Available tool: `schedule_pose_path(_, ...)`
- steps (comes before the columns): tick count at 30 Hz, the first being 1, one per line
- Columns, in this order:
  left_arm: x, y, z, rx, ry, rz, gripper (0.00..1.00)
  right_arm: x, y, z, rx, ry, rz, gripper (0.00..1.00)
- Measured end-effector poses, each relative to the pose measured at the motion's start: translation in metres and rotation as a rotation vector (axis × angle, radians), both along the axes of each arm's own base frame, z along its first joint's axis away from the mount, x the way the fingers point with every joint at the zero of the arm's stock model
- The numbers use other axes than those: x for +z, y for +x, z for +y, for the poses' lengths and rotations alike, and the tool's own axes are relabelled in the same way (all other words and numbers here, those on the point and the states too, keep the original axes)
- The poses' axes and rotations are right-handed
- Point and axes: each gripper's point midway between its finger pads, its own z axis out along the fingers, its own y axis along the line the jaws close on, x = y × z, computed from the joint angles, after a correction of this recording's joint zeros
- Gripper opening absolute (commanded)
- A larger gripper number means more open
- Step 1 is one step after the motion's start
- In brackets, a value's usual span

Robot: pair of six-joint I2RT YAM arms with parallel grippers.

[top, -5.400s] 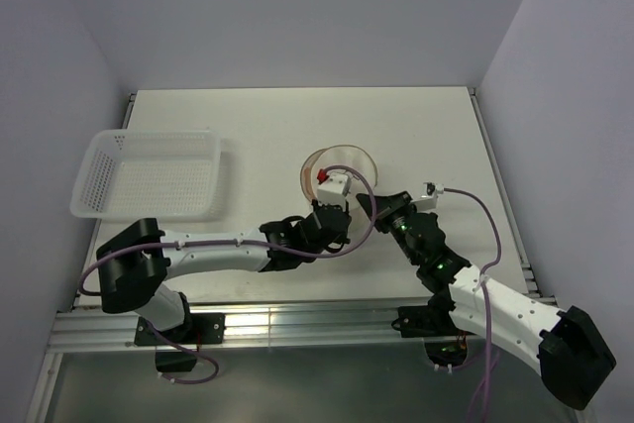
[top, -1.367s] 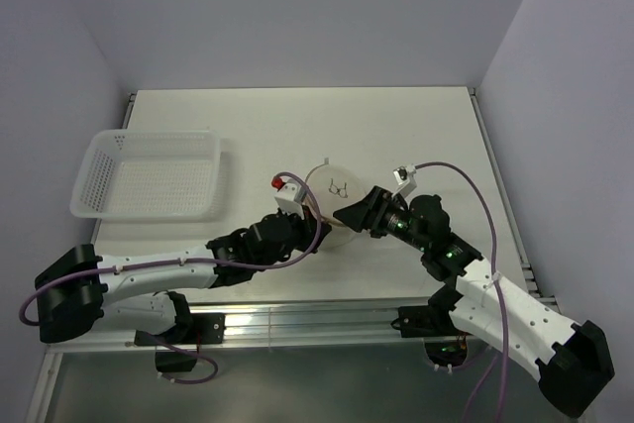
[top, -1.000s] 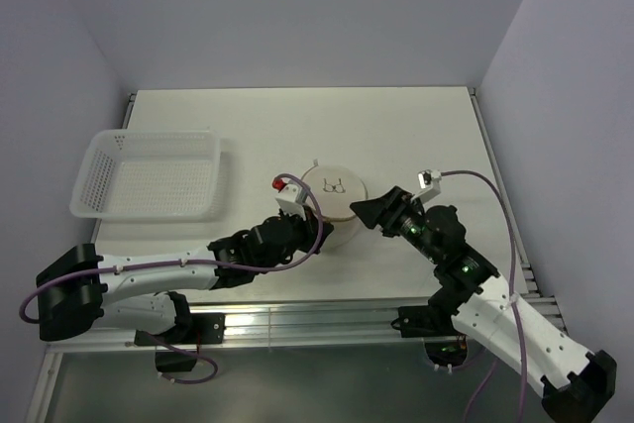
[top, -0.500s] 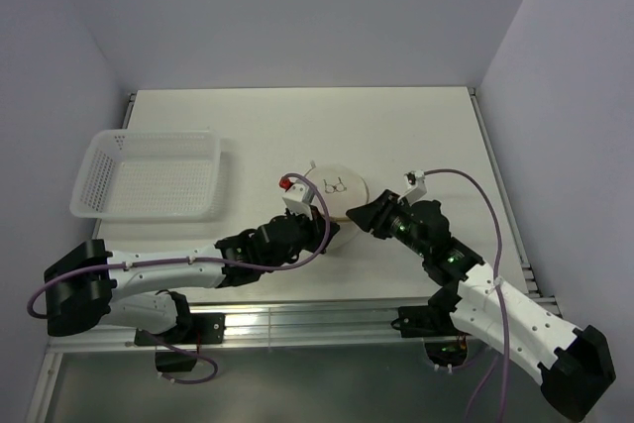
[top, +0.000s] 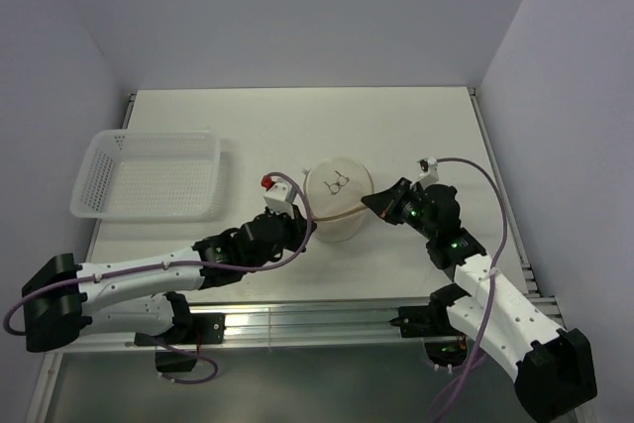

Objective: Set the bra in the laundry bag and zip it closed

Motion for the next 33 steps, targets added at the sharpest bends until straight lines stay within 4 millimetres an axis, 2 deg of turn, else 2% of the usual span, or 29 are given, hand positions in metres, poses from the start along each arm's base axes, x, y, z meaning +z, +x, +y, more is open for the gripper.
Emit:
schedule_pose_path(6,0.010,0.009,0.027,0.053,-0.030,-0.011,0.00,0.013,0.004,0.012,0.128,0.003,-0.002,0.00)
schedule_pose_path(9,0.015,0.010,0.030,0.059,-0.045,-0.018,0.00,0.014,0.008,0.018,0.172,0.002,0.006,0.00)
schedule_pose_path(13,0.011,0.010,0.028,0.050,-0.040,-0.009,0.00,0.009,0.019,0.023,0.200,-0.016,0.033,0.02)
schedule_pose_path(15,0.006,0.009,0.024,0.042,-0.036,-0.001,0.00,0.011,0.030,0.027,0.213,-0.030,0.042,0.16)
schedule_pose_path(16,0.004,0.009,0.022,0.040,-0.034,0.001,0.00,0.012,0.039,0.029,0.220,-0.041,0.045,0.32)
schedule_pose_path(17,0.001,0.008,0.019,0.034,-0.031,0.004,0.00,0.014,0.045,0.031,0.222,-0.046,0.048,0.44)
schedule_pose_path(19,-0.002,0.003,0.011,0.012,-0.033,0.004,0.00,0.018,0.060,0.032,0.216,-0.071,0.042,0.61)
schedule_pose_path(20,-0.003,-0.002,0.004,-0.008,-0.036,0.007,0.00,0.021,0.068,0.030,0.205,-0.087,0.031,0.74)
schedule_pose_path(22,-0.007,-0.008,-0.008,-0.041,-0.037,0.018,0.00,0.028,0.076,0.028,0.188,-0.111,0.000,0.80)
schedule_pose_path(24,-0.010,-0.012,-0.023,-0.066,-0.042,0.032,0.00,0.035,0.077,0.025,0.168,-0.129,-0.027,0.81)
schedule_pose_path(27,-0.015,-0.011,-0.041,-0.079,-0.042,0.045,0.00,0.044,0.064,0.017,0.130,-0.151,-0.071,0.82)
schedule_pose_path(31,-0.011,-0.008,-0.053,-0.079,-0.074,0.044,0.00,0.044,0.015,0.008,0.109,-0.131,-0.136,0.82)
schedule_pose_path(33,-0.006,-0.007,-0.057,-0.080,-0.086,0.039,0.00,0.036,-0.007,0.007,0.109,-0.104,-0.139,0.82)
